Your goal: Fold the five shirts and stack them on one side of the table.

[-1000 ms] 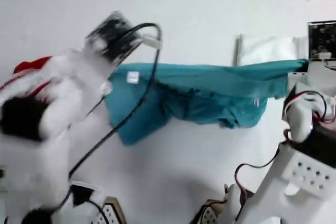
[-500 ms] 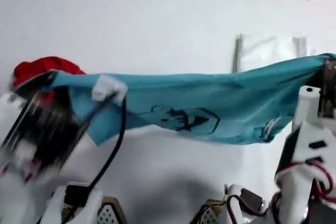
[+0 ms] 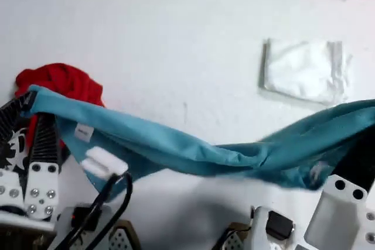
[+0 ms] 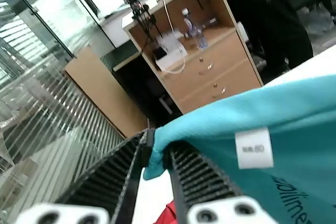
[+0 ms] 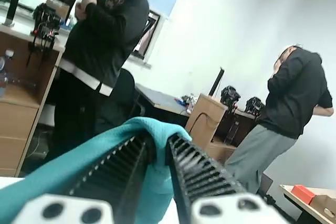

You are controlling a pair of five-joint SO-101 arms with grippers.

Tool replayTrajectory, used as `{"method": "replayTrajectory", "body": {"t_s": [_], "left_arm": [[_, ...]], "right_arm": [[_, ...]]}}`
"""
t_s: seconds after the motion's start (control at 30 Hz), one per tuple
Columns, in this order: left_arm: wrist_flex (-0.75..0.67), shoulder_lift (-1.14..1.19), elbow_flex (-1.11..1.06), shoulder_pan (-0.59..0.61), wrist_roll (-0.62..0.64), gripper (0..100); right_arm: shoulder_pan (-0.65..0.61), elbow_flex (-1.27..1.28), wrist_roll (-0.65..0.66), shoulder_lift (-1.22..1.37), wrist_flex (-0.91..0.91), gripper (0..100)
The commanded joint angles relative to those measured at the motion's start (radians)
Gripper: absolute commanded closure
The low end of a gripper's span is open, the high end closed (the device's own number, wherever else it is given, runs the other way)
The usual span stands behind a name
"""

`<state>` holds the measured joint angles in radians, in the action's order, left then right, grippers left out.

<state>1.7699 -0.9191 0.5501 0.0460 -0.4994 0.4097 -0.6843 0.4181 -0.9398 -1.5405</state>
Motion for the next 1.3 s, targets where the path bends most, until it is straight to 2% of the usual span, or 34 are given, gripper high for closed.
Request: {"method": "replayTrajectory", "body": {"t_s": [0.0, 0.53, 0.63, 0.8, 0.97, 1.1, 1.27], "left_arm": [[-0.006, 0.003, 0.044, 0.011, 0.009, 98], [-0.006, 0.0, 0.044, 0.011, 0.009, 98], [-0.015, 0.017, 0.004, 0.005, 0.018, 98], [-0.15, 0.084, -0.229, 0.005, 0.074, 98], [-0.367, 0.196, -0.444, 0.005, 0.075, 98], [-0.45, 0.324, -0.447, 0.005, 0.075, 98], [-0.431, 0.477, -0.351, 0.005, 0.075, 98]], "right_arm": [[0.005, -0.031, -0.006, 0.001, 0.004, 97.9], [-0.001, -0.035, -0.008, -0.013, -0.005, 97.9], [-0.001, 0.071, -0.012, 0.03, -0.001, 97.9], [-0.058, 0.4, -0.058, 0.156, 0.076, 97.9], [-0.142, 0.654, -0.057, 0.286, 0.294, 97.9], [-0.185, 0.646, -0.061, 0.426, 0.39, 97.9], [-0.197, 0.502, -0.066, 0.611, 0.364, 97.9]]}}
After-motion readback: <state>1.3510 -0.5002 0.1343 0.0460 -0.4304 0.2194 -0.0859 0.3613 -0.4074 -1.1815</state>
